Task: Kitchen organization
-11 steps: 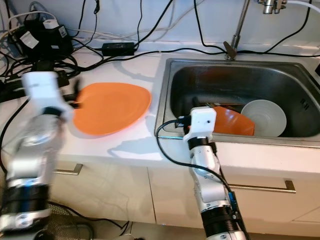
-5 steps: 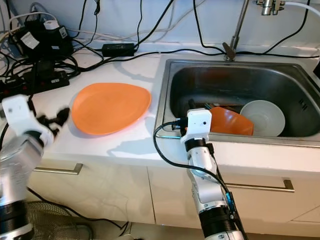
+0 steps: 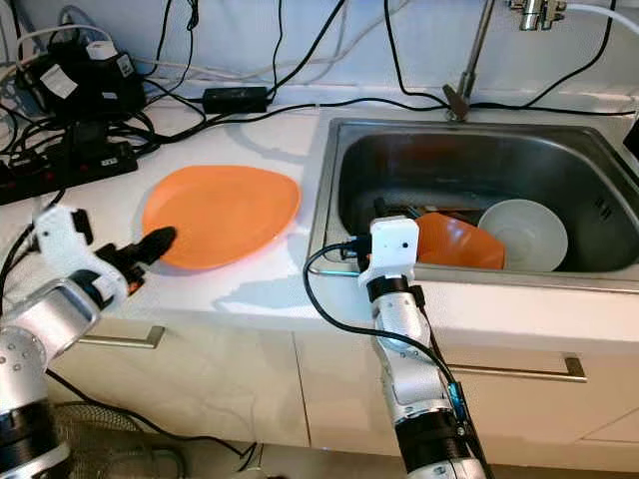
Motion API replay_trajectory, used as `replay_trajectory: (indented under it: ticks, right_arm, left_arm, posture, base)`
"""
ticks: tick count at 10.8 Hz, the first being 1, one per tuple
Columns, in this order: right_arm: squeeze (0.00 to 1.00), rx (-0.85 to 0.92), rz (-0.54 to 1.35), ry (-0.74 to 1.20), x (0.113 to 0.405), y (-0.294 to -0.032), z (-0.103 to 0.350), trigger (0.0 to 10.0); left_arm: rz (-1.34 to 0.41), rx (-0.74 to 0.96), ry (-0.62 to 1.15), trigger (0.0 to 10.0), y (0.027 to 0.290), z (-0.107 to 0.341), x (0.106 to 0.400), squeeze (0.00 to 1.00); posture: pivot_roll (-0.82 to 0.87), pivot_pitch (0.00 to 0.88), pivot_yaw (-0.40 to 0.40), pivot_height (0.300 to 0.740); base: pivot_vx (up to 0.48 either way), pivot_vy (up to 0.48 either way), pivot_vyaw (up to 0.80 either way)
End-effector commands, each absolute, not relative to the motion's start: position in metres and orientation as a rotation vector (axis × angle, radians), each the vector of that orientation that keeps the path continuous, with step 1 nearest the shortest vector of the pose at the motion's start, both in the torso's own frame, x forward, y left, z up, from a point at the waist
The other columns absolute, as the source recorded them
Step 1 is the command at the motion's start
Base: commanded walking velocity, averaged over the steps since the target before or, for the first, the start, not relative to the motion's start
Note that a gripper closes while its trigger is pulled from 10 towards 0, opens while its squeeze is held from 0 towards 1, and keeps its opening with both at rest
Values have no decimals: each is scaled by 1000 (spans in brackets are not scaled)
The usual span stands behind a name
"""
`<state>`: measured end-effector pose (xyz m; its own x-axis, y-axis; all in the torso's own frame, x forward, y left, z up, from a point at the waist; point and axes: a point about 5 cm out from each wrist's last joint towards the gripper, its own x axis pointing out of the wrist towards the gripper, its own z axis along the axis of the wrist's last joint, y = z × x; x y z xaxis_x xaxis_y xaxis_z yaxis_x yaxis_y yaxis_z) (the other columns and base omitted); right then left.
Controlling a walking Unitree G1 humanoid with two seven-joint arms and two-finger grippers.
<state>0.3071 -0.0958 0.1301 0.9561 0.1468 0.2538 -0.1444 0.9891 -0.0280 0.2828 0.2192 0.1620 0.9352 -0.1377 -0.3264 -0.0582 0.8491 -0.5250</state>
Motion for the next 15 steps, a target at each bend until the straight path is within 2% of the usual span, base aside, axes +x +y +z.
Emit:
replay_trajectory:
  ticks: [1,4,8,10,12,13,14,15]
  right_arm:
    - [0,-11,164,-232,307,-92,124,10000]
    - [0,-11,149,-234,307,-95,124,10000]
    - [0,-12,144,-234,308,-96,125,10000]
    - [0,-15,144,-231,309,-97,126,10000]
    - [0,-17,148,-229,310,-97,126,10000]
    - [0,-18,147,-228,311,-97,127,10000]
    - [0,-19,143,-231,312,-99,128,10000]
    - [0,-21,137,-232,312,-101,129,10000]
  left_arm:
    - [-76,-599,419,10000,210,160,283,0]
    - [-79,-679,479,10000,197,158,288,0]
    - [-53,-701,482,10000,179,158,311,0]
    - [-17,-788,472,10000,162,156,333,0]
    - [-61,-841,497,10000,138,151,345,0]
    - [-72,-835,531,9020,129,144,347,0]
    - [-89,-815,572,0,118,136,348,0]
    - [-101,-820,577,0,113,135,349,0]
  posture:
    - [133,0,76,740]
    - [126,0,84,740]
    - [113,0,79,740]
    - [113,0,66,740]
    - [101,0,67,740]
    - [95,0,68,740]
    - [87,0,68,740]
    - [85,0,68,740]
  base:
    - [0,0,0]
    - [0,0,0]
    - [0,0,0]
    - [0,0,0]
    - [0,0,0]
    - [0,0,0]
    - [0,0,0]
    - [0,0,0]
